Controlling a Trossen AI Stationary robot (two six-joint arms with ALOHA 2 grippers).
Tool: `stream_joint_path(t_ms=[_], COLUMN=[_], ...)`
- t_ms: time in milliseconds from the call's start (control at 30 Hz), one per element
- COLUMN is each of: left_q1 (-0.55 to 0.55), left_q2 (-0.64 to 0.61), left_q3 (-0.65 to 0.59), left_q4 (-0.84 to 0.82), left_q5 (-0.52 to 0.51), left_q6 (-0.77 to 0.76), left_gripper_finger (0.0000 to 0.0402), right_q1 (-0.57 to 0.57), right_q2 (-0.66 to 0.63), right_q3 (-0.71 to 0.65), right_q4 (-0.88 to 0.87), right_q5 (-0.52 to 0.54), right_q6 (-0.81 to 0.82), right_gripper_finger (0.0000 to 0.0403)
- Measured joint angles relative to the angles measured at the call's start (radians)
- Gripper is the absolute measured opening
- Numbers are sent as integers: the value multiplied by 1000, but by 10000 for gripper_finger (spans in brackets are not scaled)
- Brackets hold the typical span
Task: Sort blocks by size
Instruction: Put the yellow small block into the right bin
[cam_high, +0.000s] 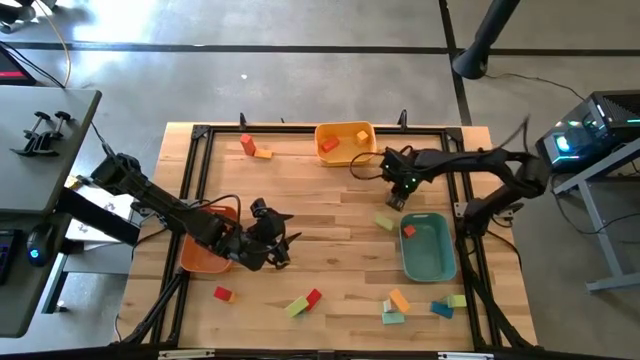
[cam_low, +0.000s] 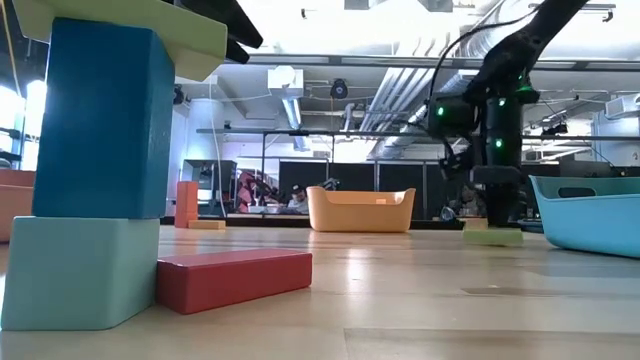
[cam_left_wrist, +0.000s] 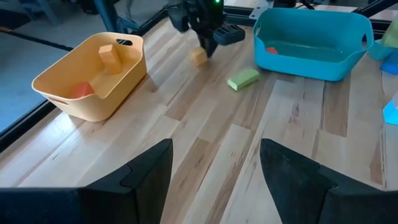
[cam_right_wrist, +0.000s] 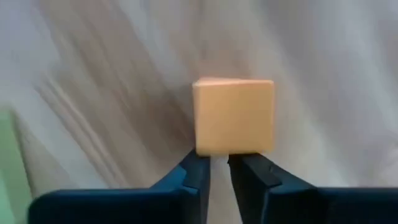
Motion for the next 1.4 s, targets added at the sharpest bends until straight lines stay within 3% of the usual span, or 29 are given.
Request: stream_joint_path(t_ms=[133, 233, 533, 700, 1033, 1200, 1400], left_q1=[3, 3, -1, -1, 14, 20, 20], left_q2=[0, 0, 0, 0, 0, 0, 0], left_q3=[0, 0, 0, 0, 0, 0, 0], left_q4=[4, 3, 2, 1, 4, 9, 9], left_q5=[0, -2, -2, -2, -2, -3, -3], left_q6=[0, 0, 0, -7, 0, 0, 0], left_gripper_finger=[229, 229, 229, 229, 229, 229, 229], right_q1=[7, 3, 3, 3, 52, 88, 91], right_q2=[-69, -89, -86, -88, -89, -87, -86], right_q3=[3, 3, -78, -193, -380, -383, -383], right_q4=[-22, -37, 161, 364, 753, 776, 793], right_q5=[0, -1, 15, 49, 200, 260, 263], right_q6=[49, 86, 191, 271, 360, 370, 362], right_gripper_finger=[40, 59, 213, 257, 261, 251, 195])
